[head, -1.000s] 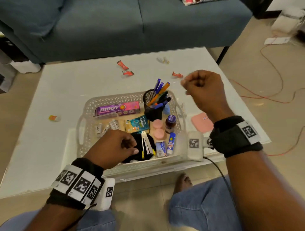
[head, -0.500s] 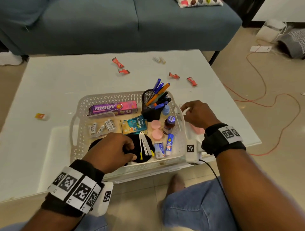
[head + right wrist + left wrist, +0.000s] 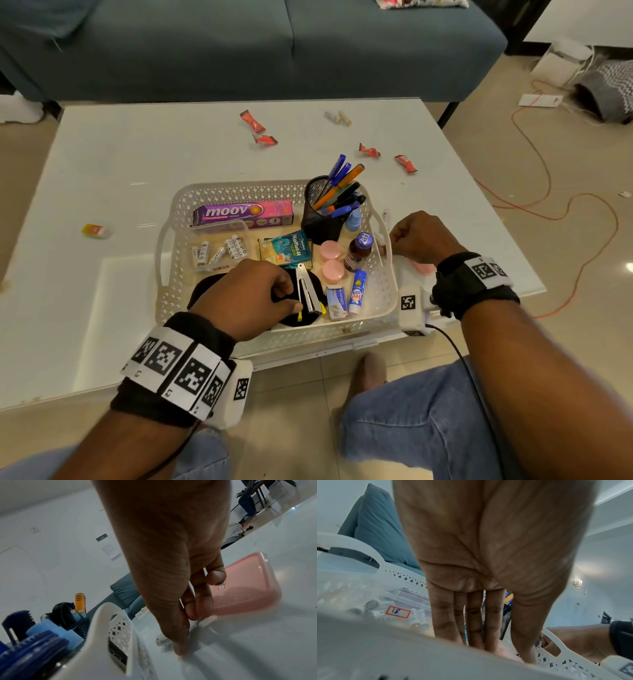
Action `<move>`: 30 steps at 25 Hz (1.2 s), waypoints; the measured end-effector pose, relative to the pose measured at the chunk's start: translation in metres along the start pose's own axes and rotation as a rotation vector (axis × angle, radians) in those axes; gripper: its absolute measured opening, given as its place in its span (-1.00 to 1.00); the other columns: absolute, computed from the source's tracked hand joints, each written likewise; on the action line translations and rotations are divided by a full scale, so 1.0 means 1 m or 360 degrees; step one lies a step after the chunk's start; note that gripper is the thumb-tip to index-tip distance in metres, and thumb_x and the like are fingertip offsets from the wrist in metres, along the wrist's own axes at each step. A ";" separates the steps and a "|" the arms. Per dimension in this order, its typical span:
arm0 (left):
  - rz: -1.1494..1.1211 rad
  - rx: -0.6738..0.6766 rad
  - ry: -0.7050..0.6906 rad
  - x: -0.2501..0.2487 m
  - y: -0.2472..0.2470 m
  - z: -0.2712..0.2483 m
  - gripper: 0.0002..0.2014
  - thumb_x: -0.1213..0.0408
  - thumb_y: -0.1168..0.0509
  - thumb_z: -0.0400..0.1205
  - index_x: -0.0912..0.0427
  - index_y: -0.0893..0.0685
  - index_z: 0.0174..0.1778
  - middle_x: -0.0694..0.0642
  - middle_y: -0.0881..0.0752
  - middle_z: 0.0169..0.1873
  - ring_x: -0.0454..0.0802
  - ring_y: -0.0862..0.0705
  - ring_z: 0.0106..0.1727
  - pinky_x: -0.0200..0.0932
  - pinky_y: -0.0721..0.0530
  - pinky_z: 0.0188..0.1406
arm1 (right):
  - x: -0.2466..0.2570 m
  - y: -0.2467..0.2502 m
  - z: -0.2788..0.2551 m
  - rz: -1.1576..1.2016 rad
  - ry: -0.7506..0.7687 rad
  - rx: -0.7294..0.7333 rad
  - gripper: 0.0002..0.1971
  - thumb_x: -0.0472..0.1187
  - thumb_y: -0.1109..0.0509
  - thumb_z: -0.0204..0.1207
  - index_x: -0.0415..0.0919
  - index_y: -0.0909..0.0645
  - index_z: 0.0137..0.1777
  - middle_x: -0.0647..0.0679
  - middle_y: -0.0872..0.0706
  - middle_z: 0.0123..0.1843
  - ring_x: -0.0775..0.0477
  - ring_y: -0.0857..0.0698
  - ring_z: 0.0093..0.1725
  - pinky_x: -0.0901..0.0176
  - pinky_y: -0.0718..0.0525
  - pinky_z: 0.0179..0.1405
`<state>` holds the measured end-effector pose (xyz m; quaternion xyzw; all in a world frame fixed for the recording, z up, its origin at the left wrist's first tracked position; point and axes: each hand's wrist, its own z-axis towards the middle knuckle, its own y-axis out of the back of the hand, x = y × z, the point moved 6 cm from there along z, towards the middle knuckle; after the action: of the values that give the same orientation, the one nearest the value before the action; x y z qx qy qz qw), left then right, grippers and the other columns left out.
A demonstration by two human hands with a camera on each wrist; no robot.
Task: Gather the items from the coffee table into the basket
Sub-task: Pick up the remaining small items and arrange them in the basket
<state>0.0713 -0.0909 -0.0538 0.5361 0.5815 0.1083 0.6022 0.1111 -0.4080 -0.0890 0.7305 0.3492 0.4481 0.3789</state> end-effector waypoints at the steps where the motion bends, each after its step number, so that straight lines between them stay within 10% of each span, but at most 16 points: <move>1: -0.0001 -0.0001 -0.0005 -0.001 0.001 0.000 -0.79 -0.04 -0.52 0.55 0.02 -0.80 -0.11 -0.11 -0.79 -0.22 -0.23 -0.72 -0.23 -0.21 -0.68 -0.19 | 0.000 0.000 0.000 -0.0026 -0.0003 -0.0006 -0.71 0.01 -0.71 0.38 -0.22 -0.82 -0.17 -0.06 -0.81 -0.20 0.05 -0.63 -0.27 0.23 -0.47 -0.32; 9: -0.0093 -0.0031 -0.0033 -0.005 0.008 0.002 -0.81 0.00 -0.49 0.59 0.03 -0.81 -0.04 -0.13 -0.79 -0.21 -0.28 -0.71 -0.24 -0.41 -0.56 -0.27 | 0.007 0.056 -0.020 0.0211 -0.0053 -0.0316 -0.73 0.00 -0.64 0.47 -0.23 -0.82 -0.21 -0.13 -0.84 -0.21 -0.10 -0.77 -0.19 0.16 -0.60 -0.25; 15: -0.0401 -0.0280 -0.0026 -0.006 0.035 -0.004 -0.82 0.05 -0.52 0.57 -0.03 -0.77 0.03 -0.11 -0.78 -0.12 -0.14 -0.75 -0.20 -0.33 -0.71 -0.17 | 0.065 0.090 -0.052 0.0878 0.0182 -0.0532 -0.81 0.01 -0.60 0.53 -0.11 -0.84 -0.13 0.05 -0.85 -0.22 0.16 -0.78 -0.30 0.36 -0.62 -0.30; 21: -0.0864 -0.0714 0.0152 0.016 0.075 -0.008 -0.83 0.05 -0.46 0.64 0.07 -0.82 -0.05 0.06 -0.85 -0.19 -0.05 -0.84 -0.22 -0.07 -0.81 -0.03 | 0.147 0.045 -0.082 0.1093 0.0493 -0.0012 -0.92 -0.18 -0.60 0.56 -0.18 -0.83 -0.08 -0.09 -0.89 -0.25 0.12 -0.76 -0.38 0.35 -0.64 -0.40; 30: -0.1212 -0.0678 0.0141 0.019 0.072 -0.006 -0.83 0.26 -0.51 0.62 0.20 -0.84 0.09 0.36 -0.81 -0.24 0.16 -0.85 -0.16 0.24 -0.83 0.05 | 0.192 -0.030 -0.098 0.1124 0.0650 0.0306 -0.88 -0.23 -0.58 0.57 -0.32 -0.81 -0.05 -0.31 -0.85 -0.23 -0.27 -0.85 -0.26 0.21 -0.81 -0.21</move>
<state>0.1076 -0.0447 -0.0074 0.1422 0.7278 0.0190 0.6707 0.0837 -0.2071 -0.0096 0.7335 0.1854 0.6516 0.0551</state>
